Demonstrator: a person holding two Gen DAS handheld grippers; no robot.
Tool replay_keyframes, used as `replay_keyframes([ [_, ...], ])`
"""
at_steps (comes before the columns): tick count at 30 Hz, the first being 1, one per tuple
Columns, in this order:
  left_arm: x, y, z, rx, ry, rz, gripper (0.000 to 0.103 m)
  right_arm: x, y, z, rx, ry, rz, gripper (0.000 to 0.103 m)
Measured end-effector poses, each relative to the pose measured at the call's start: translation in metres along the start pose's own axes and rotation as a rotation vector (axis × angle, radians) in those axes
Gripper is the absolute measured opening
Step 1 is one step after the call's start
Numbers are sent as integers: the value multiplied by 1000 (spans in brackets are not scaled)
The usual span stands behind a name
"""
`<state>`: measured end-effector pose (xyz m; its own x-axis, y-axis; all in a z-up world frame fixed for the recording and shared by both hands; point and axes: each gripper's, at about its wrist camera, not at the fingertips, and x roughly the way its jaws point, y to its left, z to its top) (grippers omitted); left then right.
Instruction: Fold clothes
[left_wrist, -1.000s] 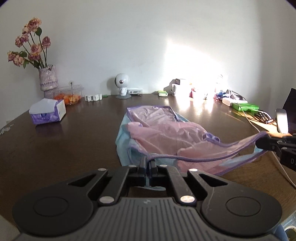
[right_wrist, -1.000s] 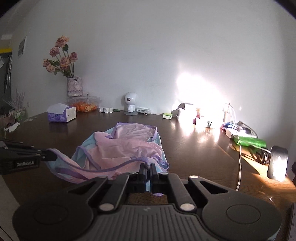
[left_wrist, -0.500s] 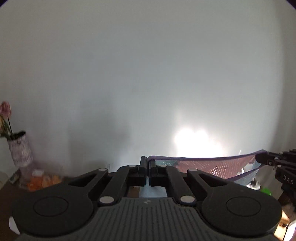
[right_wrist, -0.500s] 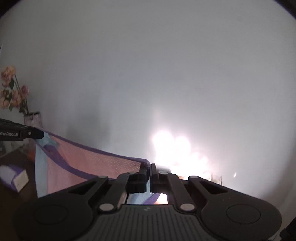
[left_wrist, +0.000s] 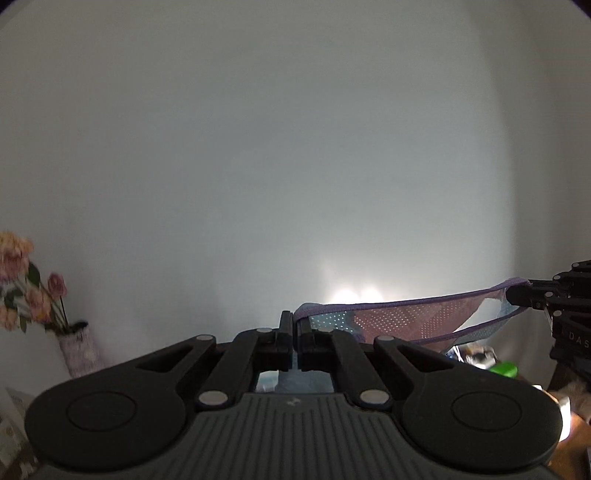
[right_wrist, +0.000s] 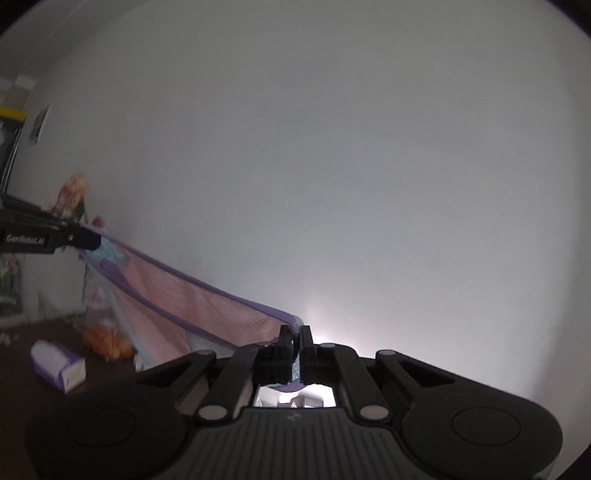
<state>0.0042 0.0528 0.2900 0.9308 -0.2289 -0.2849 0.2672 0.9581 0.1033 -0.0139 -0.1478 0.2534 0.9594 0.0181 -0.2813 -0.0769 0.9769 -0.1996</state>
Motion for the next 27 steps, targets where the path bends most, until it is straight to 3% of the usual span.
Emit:
replay_keyframes([
  [2, 0, -20, -90, 25, 167, -54, 2, -9, 17, -63, -9, 110, 46, 2],
  [5, -23, -29, -220, -63, 395, -200, 7, -23, 44, -158, -24, 275, 115, 2],
  [6, -33, -24, -248, -121, 436, -231, 11, -40, 54, -187, -19, 313, 158, 3],
  [8, -60, 1, -288, -269, 481, -254, 26, -77, 59, -219, 45, 305, 199, 4],
  [9, -70, 13, -297, -338, 453, -255, 38, -96, 60, -233, 80, 296, 214, 9],
  [11, -83, 28, -295, -415, 374, -260, 52, -129, 59, -255, 164, 257, 231, 32],
  [12, -86, 30, -294, -410, 342, -262, 60, -140, 58, -257, 210, 218, 225, 50],
  [15, -78, 22, -274, -364, 207, -143, 85, -149, 49, -262, 264, 81, 177, 53],
  [16, -72, 18, -275, -334, 169, -105, 88, -139, 45, -262, 243, 63, 130, 55],
  [19, -37, 1, -269, -237, 141, -95, 90, -105, 36, -262, 180, 24, 21, 61],
  [21, -14, -2, -267, -262, 157, -99, 92, -76, 33, -258, 139, 35, 19, 62],
  [25, 19, 6, -268, -323, 194, -147, 99, -28, 23, -253, 177, 94, 143, 76],
  [27, 27, 8, -272, -320, 196, -160, 101, -11, 21, -253, 195, 130, 151, 84],
])
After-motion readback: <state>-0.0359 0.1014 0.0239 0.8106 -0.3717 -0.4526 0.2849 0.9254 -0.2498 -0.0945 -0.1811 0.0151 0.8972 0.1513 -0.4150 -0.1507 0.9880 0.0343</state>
